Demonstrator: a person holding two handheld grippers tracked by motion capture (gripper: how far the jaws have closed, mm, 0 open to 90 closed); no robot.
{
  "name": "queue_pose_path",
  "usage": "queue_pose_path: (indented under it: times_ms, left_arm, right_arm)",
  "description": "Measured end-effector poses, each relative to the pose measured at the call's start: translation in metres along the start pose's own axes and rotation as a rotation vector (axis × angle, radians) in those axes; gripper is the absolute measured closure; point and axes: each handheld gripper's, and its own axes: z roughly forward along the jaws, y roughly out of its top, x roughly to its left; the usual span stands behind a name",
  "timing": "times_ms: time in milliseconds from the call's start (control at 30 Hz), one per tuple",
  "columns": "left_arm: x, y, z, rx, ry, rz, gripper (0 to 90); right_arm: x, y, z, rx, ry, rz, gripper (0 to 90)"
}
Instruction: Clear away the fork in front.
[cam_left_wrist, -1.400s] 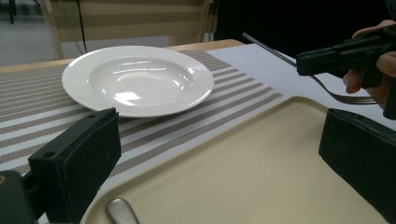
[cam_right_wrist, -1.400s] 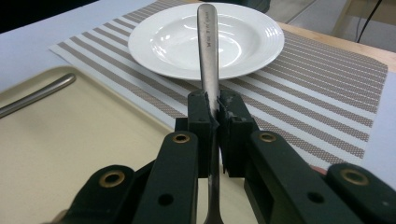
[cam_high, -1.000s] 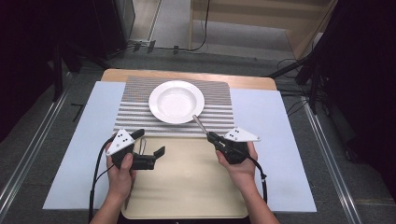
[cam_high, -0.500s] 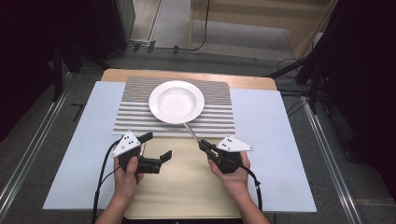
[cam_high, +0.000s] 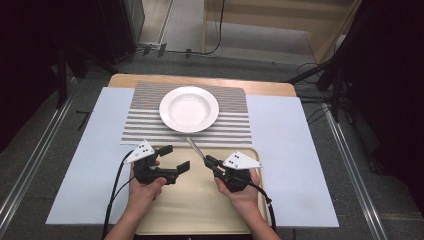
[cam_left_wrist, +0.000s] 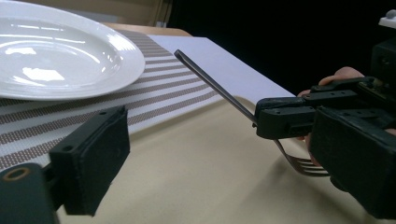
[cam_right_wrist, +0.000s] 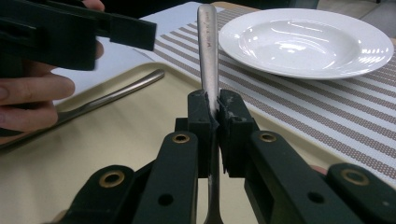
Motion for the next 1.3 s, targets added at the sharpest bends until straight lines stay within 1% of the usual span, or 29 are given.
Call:
queue_pose_path:
  times_ms: [67, 133, 233, 267, 333, 400, 533, 600, 667, 733, 800, 833, 867, 933, 967, 1033, 1067, 1100, 1133, 1200, 1267, 1300]
  left_arm:
    - [-0.001, 0.0, 0.002, 0.006, 0.003, -0.017, 11.6]
    - [-0.001, 0.0, 0.004, 0.014, -0.007, -0.032, 12.6]
    - [-0.001, -0.001, 0.007, 0.026, -0.002, -0.055, 17.4]
    - [-0.001, -0.002, 0.007, 0.029, -0.001, -0.056, 18.8]
    - [-0.001, -0.002, 0.007, 0.03, 0.005, -0.056, 23.2]
    - [0.0, -0.002, 0.008, 0.03, -0.001, -0.068, 28.6]
    - [0.002, -0.004, 0.008, 0.035, -0.014, -0.087, 43.1]
    - [0.003, -0.004, 0.008, 0.035, -0.025, -0.104, 45.5]
    - [0.004, -0.005, 0.009, 0.038, -0.026, -0.114, 47.8]
    - [0.004, -0.005, 0.01, 0.037, -0.036, -0.13, 50.2]
    - [0.005, -0.006, 0.01, 0.035, -0.047, -0.138, 53.4]
    - [0.005, -0.006, 0.009, 0.032, -0.063, -0.138, 57.3]
    - [0.004, -0.006, 0.009, 0.03, -0.059, -0.138, 61.3]
    - [0.005, -0.006, 0.009, 0.026, -0.072, -0.148, 65.0]
    - [0.005, -0.006, 0.008, 0.019, -0.072, -0.15, 70.0]
    - [0.006, -0.005, 0.007, 0.01, -0.129, -0.169, 77.3]
    - [0.005, -0.004, 0.006, 0.0, -0.146, -0.177, 82.9]
    - [0.005, -0.003, 0.005, -0.009, -0.146, -0.182, 84.5]
    - [0.007, -0.002, 0.003, -0.018, -0.161, -0.187, 85.3]
    - [0.007, 0.0, 0.0, -0.017, -0.153, -0.169, 85.5]
    - [0.009, 0.002, -0.004, -0.017, -0.147, -0.163, 85.6]
    - [0.01, 0.002, -0.005, -0.02, -0.141, -0.157, 85.6]
  right_arm:
    - [0.002, 0.0, 0.001, -0.002, 0.005, -0.006, 85.2]
    - [0.006, 0.0, 0.002, -0.003, 0.008, -0.009, 85.2]
    - [0.01, -0.001, 0.004, -0.005, 0.013, -0.02, 85.2]
    - [0.012, -0.001, 0.004, -0.006, 0.016, -0.02, 85.2]
    - [0.014, -0.002, 0.006, -0.005, 0.02, -0.024, 85.2]
    - [0.016, -0.002, 0.007, -0.008, 0.026, -0.029, 85.2]
    - [0.022, -0.003, 0.008, -0.014, 0.045, -0.037, 85.2]
    - [0.023, -0.003, 0.009, -0.014, 0.046, -0.044, 85.2]
    - [0.025, -0.004, 0.01, -0.016, 0.047, -0.043, 85.2]
    - [0.026, -0.004, 0.011, -0.017, 0.049, -0.04, 85.2]
    - [0.027, -0.004, 0.011, -0.018, 0.05, -0.049, 85.2]
    - [0.027, -0.005, 0.012, -0.018, 0.051, -0.051, 85.2]
    - [0.028, -0.005, 0.012, -0.016, 0.05, -0.055, 85.2]
    - [0.029, -0.005, 0.013, -0.018, 0.049, -0.06, 85.2]
    - [0.03, -0.005, 0.013, -0.018, 0.051, -0.06, 85.1]
    - [0.03, -0.005, 0.013, -0.019, 0.059, -0.064, 85.0]
    - [0.03, -0.006, 0.013, -0.017, 0.062, -0.066, 85.2]
    - [0.031, -0.006, 0.014, -0.031, 0.073, -0.061, 85.9]
    - [0.03, -0.006, 0.013, -0.042, 0.076, -0.058, 85.3]
    - [0.03, -0.004, 0.011, -0.061, 0.102, -0.048, 68.4]
    - [0.029, -0.002, 0.008, -0.068, 0.109, -0.054, 63.2]
    - [0.028, -0.001, 0.007, -0.068, 0.115, -0.046, 60.5]
